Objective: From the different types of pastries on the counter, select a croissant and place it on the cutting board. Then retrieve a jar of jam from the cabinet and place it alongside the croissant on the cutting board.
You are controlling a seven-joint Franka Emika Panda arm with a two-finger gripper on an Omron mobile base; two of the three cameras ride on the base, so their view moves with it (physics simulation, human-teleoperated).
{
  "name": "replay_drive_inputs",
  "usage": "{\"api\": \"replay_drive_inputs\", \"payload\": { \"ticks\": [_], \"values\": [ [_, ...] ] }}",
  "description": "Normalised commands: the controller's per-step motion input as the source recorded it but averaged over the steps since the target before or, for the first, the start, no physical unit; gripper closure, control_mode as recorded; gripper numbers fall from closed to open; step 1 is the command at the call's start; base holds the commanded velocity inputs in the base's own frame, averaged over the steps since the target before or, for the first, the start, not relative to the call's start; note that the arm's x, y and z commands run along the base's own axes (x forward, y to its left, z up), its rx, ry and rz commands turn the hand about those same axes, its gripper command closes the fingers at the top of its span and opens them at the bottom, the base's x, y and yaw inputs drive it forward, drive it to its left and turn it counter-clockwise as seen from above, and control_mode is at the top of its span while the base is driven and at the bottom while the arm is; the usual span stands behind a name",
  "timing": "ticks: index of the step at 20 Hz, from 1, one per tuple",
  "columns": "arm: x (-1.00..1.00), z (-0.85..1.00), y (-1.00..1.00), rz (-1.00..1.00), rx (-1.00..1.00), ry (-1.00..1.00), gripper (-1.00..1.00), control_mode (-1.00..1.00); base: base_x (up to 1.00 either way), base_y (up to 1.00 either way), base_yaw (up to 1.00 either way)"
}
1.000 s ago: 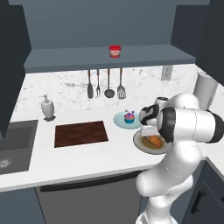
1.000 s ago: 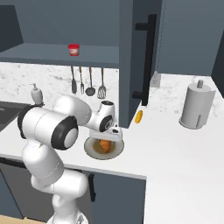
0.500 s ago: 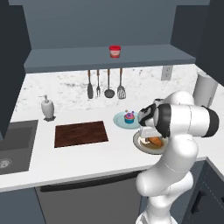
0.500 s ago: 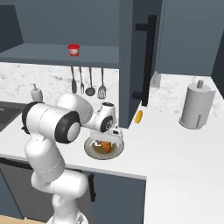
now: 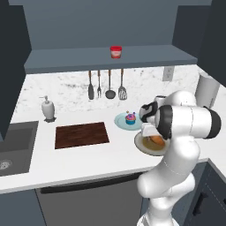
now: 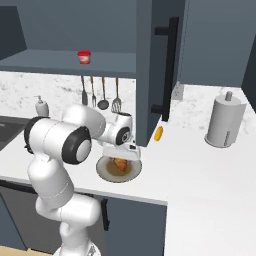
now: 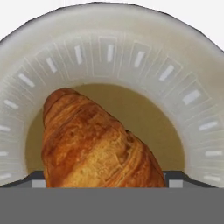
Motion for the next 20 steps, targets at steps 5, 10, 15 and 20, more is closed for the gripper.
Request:
{"api": "replay_drive_inputs", "payload": {
  "ticks": [5,10,15,20],
  "values": [
    [0.00,0.12,0.33,-0.01,-0.01,0.12,1.00,-1.00,0.00,0.00,0.00],
    [0.02,0.05,0.66,0.00,-0.11,0.15,1.00,-1.00,0.00,0.00,0.00],
    [0.16,0.23,0.63,0.00,-0.13,0.08,1.00,-1.00,0.00,0.00,0.00],
    [0.37,0.34,0.50,-0.01,-0.12,0.01,1.00,-1.00,0.00,0.00,0.00]
  ]
}}
